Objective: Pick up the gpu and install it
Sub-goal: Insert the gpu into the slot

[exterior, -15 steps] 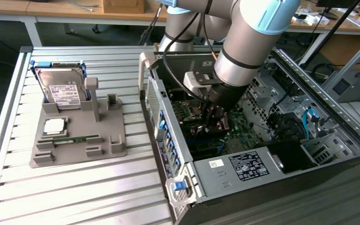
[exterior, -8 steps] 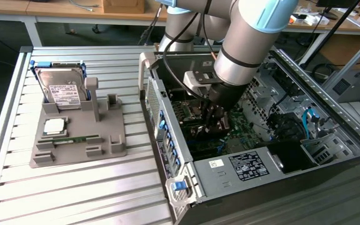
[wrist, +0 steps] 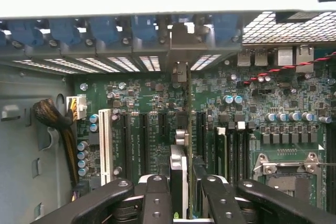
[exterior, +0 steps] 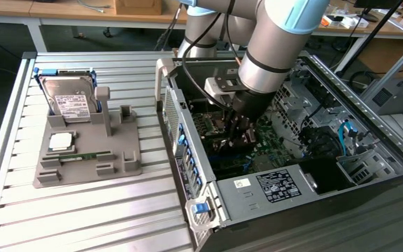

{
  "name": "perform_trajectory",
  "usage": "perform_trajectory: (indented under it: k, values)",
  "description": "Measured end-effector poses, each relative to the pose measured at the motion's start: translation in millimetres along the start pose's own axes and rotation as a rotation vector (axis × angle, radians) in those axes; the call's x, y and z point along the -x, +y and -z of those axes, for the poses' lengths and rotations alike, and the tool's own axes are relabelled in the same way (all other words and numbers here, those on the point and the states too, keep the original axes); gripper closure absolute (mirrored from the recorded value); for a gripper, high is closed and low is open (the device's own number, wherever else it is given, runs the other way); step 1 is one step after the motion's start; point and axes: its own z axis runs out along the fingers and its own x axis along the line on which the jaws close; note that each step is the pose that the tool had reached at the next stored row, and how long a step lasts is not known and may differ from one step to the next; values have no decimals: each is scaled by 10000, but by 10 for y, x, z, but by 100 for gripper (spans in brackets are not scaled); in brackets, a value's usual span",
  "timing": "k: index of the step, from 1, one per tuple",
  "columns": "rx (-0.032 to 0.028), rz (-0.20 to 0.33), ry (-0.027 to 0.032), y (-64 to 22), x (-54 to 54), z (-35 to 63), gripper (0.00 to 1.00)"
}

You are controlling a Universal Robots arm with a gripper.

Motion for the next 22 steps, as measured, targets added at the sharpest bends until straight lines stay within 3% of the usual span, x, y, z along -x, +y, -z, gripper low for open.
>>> perform_trajectory:
  k: [22]
  values:
    - [-2, -126, 48, 6, 2, 0, 73]
